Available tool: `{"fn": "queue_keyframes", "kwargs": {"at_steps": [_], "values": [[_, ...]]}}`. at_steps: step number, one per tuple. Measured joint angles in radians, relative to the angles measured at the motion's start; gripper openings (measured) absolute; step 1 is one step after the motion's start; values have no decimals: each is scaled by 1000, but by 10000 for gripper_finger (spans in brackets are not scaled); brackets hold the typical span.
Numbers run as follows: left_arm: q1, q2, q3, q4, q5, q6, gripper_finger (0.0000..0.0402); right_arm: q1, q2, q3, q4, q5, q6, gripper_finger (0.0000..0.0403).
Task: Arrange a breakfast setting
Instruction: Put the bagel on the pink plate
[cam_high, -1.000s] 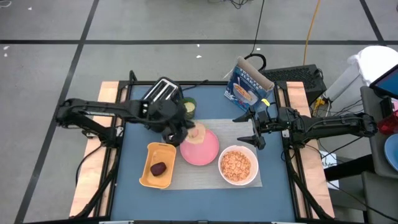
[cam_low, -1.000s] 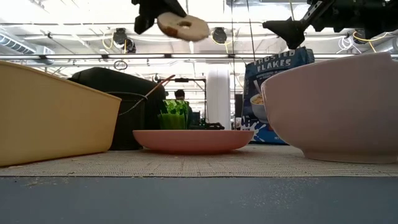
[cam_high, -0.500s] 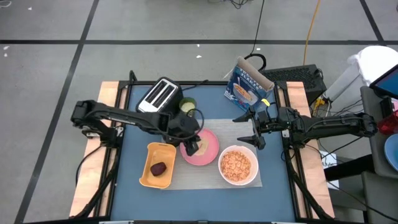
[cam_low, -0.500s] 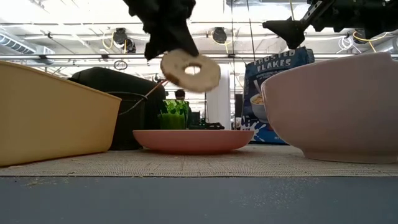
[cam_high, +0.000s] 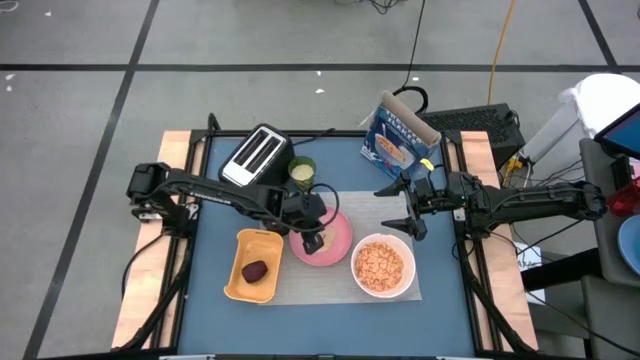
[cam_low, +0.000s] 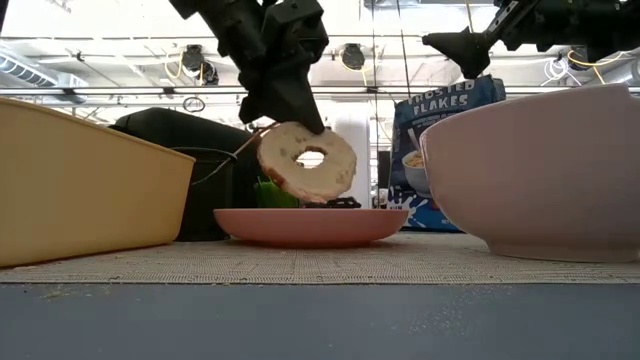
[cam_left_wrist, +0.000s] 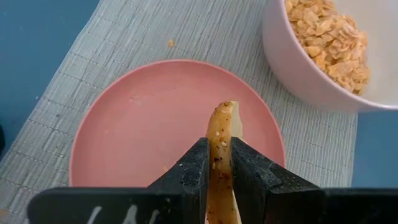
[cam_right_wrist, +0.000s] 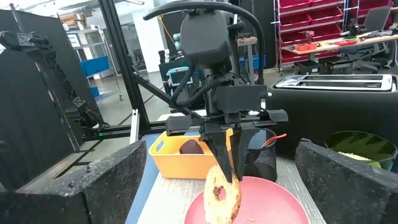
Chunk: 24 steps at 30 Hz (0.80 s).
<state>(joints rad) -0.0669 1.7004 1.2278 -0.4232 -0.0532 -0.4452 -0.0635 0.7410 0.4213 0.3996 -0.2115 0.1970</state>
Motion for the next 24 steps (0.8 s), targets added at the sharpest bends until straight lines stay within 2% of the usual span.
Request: {"fn": "queue_keyframes", "kwargs": {"at_steps": [24], "values": [[14,51,0,30,-8,6,60,0,0,0,0,0,0,398]]}}
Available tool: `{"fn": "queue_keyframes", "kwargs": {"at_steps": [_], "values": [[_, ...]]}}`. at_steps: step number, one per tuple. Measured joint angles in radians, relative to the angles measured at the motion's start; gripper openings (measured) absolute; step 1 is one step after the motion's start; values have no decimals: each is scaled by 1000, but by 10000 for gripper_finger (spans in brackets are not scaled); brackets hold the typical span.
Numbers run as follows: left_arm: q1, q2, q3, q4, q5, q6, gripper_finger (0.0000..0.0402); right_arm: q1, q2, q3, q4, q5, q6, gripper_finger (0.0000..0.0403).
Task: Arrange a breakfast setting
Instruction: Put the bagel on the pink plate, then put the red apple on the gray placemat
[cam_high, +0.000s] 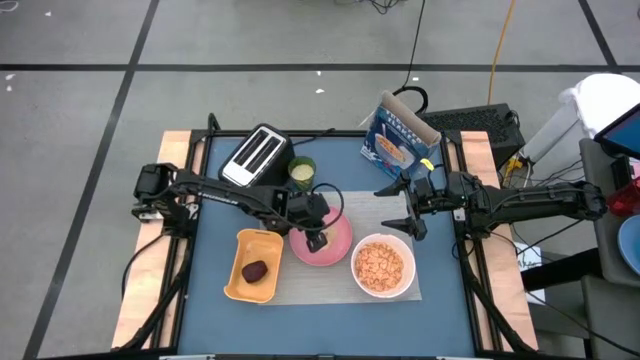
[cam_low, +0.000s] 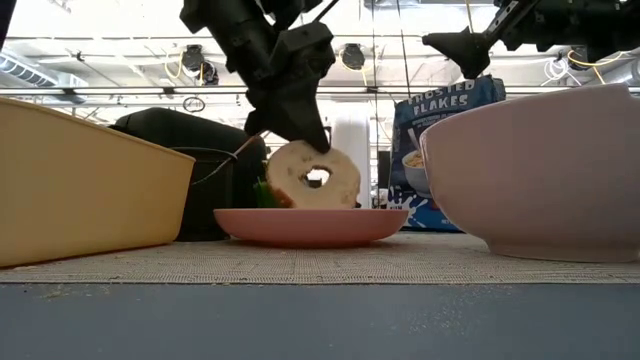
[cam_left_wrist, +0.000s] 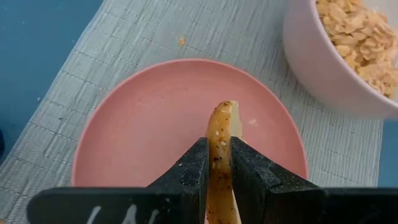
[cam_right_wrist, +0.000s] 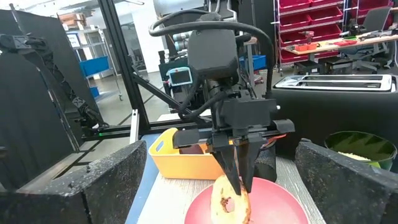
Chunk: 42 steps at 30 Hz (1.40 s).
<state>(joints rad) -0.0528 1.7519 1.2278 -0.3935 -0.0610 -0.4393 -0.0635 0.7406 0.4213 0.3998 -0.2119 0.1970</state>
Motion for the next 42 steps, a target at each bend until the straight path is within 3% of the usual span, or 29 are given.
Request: {"fn": "queue_keyframes", "kwargs": {"at_steps": [23,34,42], "values": [[-1,5,0,1,-1,18,64,0,0,0,0,0,0,398],[3,5,0,2,-57,64,154,0,0,0,0,0,0,398],[3,5,0,2,-57,77,196,0,0,0,0,0,0,398]]}}
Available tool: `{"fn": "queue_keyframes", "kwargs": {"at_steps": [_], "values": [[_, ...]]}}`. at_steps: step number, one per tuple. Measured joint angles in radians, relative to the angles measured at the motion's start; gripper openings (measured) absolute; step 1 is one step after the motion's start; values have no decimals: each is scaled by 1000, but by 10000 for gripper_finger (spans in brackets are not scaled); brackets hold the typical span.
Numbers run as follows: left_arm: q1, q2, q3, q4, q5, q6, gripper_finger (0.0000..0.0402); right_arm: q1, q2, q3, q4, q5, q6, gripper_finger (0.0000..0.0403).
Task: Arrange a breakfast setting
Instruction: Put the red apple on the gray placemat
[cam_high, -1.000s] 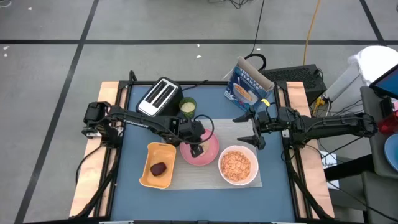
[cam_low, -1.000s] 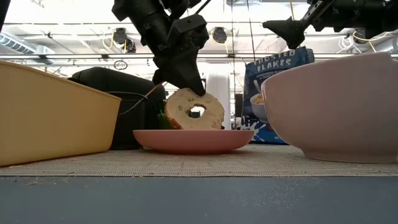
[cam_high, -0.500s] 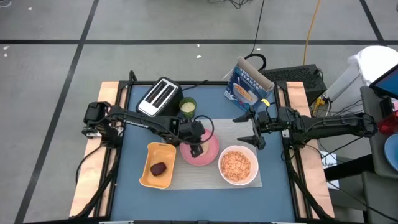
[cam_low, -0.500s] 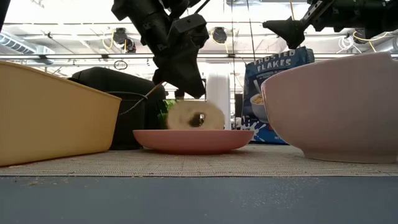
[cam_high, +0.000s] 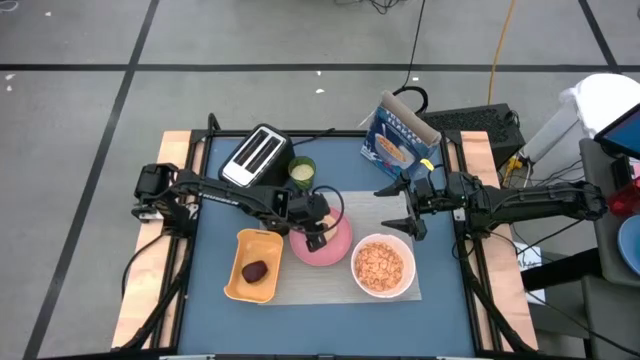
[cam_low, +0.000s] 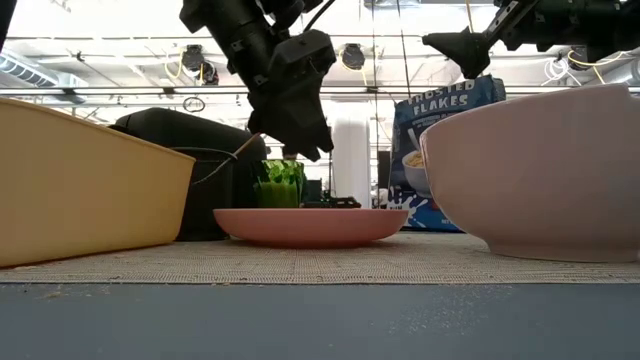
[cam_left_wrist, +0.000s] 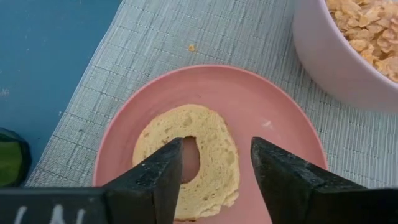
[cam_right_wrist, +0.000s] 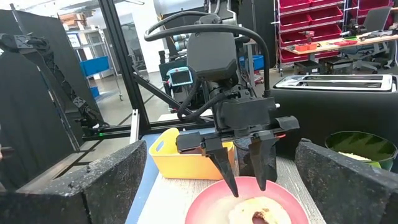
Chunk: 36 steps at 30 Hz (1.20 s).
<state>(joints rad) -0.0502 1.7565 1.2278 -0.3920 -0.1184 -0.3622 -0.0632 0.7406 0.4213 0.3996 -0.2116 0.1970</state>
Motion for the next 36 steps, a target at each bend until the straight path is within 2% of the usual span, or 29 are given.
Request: {"fn": "queue_keyframes", "kwargs": {"at_steps": [9,14,18,21,27,32,36], "values": [[0,-11,0,-3,59,8,202,0,0,0,0,0,-8,398],[-3,-82,0,-20,123,-13,202,0,0,0,0,0,-8,398],[-16,-172,0,-68,127,-85,202,0,0,0,0,0,-8,398],[-39,-235,1,-150,127,-163,202,0,0,0,0,0,-8,398],[-113,-322,1,-445,118,-357,202,0,0,0,0,0,-8,398],[-209,-338,0,-659,122,-503,202,0,0,0,-1,0,-23,398],[-295,-338,0,-769,125,-569,202,0,0,0,0,0,-28,398]]}}
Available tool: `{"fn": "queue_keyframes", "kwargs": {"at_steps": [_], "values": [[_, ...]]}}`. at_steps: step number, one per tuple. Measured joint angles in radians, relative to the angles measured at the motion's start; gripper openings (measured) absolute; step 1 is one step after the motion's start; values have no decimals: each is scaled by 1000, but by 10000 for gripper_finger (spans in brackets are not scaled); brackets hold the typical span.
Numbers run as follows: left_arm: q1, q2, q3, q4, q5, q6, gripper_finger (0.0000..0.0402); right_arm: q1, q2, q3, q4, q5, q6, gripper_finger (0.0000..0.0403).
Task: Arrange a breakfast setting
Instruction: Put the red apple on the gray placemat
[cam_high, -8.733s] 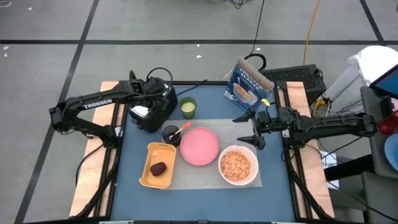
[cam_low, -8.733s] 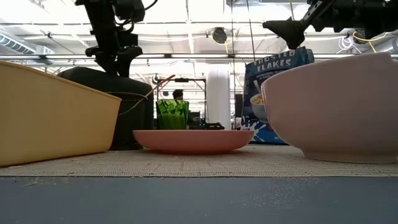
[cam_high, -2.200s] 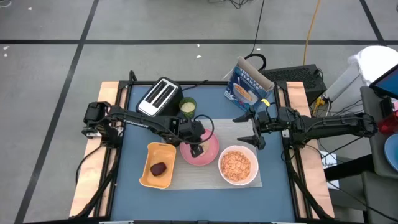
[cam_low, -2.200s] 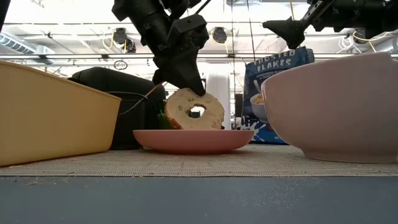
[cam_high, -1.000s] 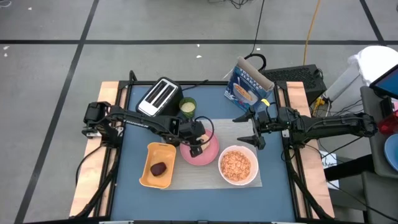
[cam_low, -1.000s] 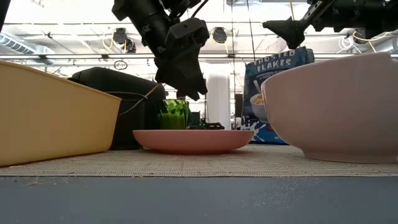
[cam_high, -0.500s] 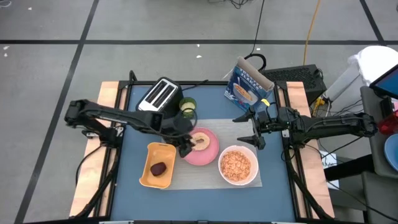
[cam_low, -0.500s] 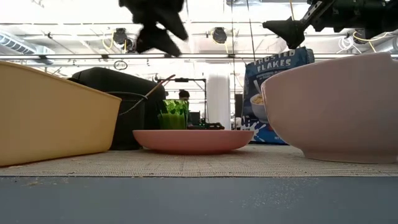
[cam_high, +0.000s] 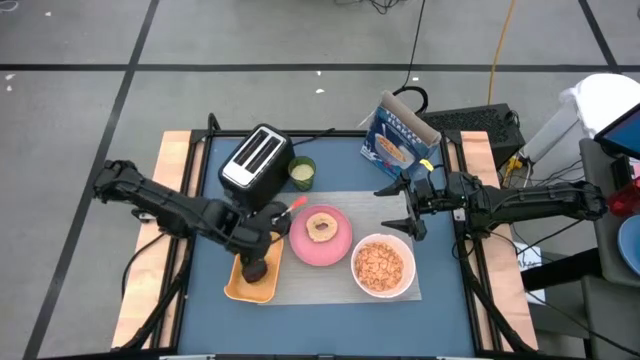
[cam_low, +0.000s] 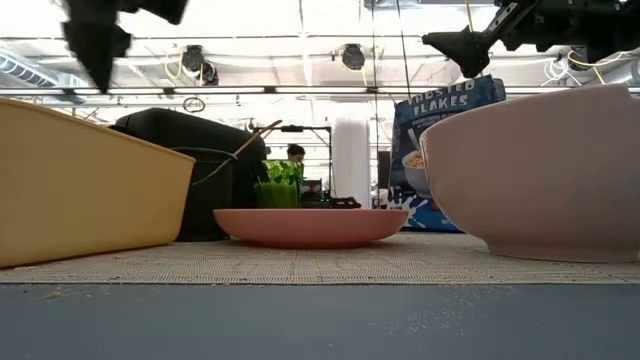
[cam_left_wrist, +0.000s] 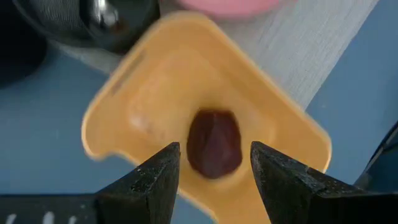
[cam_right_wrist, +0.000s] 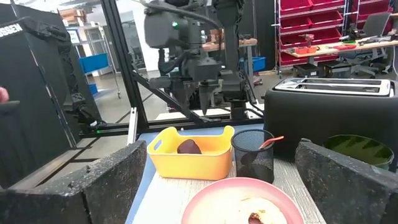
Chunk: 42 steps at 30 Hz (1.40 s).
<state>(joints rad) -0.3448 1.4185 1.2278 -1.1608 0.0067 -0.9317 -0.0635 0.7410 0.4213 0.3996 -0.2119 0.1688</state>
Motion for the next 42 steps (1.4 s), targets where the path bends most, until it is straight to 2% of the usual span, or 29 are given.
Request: {"fn": "queue_keyframes", "kwargs": {"at_steps": [11,18,30,35,38,42], "values": [[-96,0,0,27,-8,-42,202,0,0,0,0,0,2,398],[-104,0,0,83,-83,-40,203,0,0,0,0,0,2,398],[-97,0,0,115,-99,34,203,0,0,0,0,0,2,398],[-80,0,0,118,-113,14,204,0,0,0,0,0,2,398],[-73,0,0,118,-113,13,217,0,0,0,0,0,2,398],[-69,0,0,118,-112,13,257,0,0,0,0,0,2,398]]}}
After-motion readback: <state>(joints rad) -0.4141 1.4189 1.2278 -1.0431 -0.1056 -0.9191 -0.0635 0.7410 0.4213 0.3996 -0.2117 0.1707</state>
